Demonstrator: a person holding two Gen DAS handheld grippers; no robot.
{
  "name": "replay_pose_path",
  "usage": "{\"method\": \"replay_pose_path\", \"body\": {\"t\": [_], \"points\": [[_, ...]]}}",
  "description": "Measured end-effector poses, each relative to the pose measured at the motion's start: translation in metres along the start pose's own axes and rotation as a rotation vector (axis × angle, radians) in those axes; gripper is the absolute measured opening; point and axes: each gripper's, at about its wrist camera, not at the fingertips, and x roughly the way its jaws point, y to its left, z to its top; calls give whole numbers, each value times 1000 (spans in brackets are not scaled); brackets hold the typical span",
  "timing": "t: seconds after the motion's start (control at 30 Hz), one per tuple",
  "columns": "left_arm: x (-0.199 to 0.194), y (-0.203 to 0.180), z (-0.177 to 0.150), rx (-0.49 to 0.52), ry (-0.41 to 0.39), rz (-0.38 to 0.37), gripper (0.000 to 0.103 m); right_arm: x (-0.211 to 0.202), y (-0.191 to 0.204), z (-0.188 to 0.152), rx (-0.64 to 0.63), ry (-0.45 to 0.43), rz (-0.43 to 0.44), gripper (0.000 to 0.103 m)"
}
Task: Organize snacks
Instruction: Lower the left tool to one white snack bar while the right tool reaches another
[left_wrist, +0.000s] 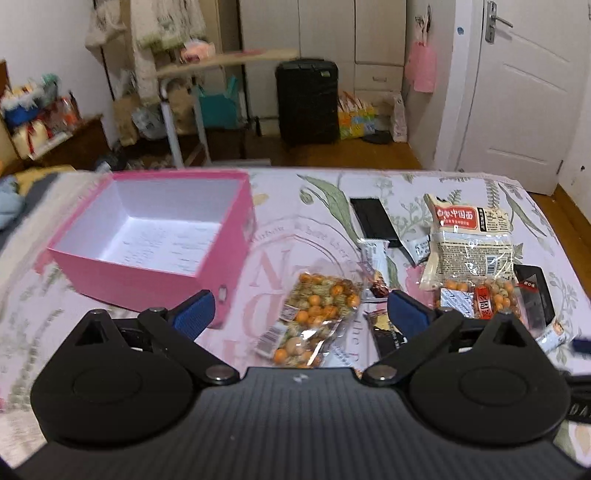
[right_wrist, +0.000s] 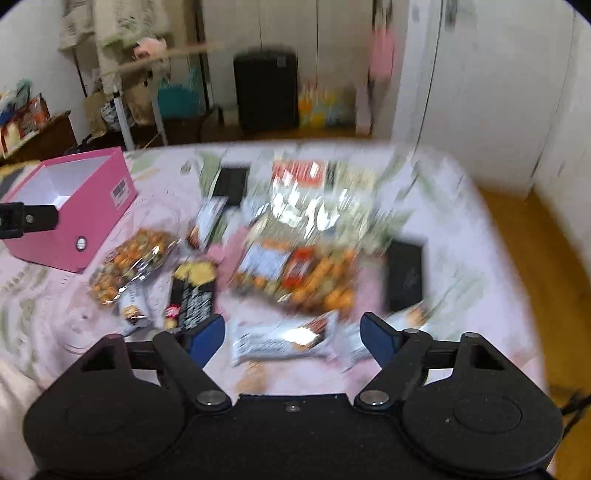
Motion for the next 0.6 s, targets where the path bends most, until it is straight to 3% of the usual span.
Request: {"method": "replay_pose_path", "body": {"t": [0.07,0.17,0.3,0.37,0.47,0.6], "points": [[24,-3,-1,-15,81,-18,99,19,-2,-2,59,49,42,79],[57,-8,-10,-66,201,-49,87,42,-2,-15,144,107,84,71],[92,-6,-32,-178,299,-63,76,65,-8,-40,419,168,183,67],[104,-8,-42,-198,320,-43,71,73,-11,-49,503,154,212,67],[113,-12,-52,-197,332,-25,71,83,-13,-50,539,101,144,67],[113,-17,-57,-184,324,-1,71,94,-22,-44,605,27,117,67]]}}
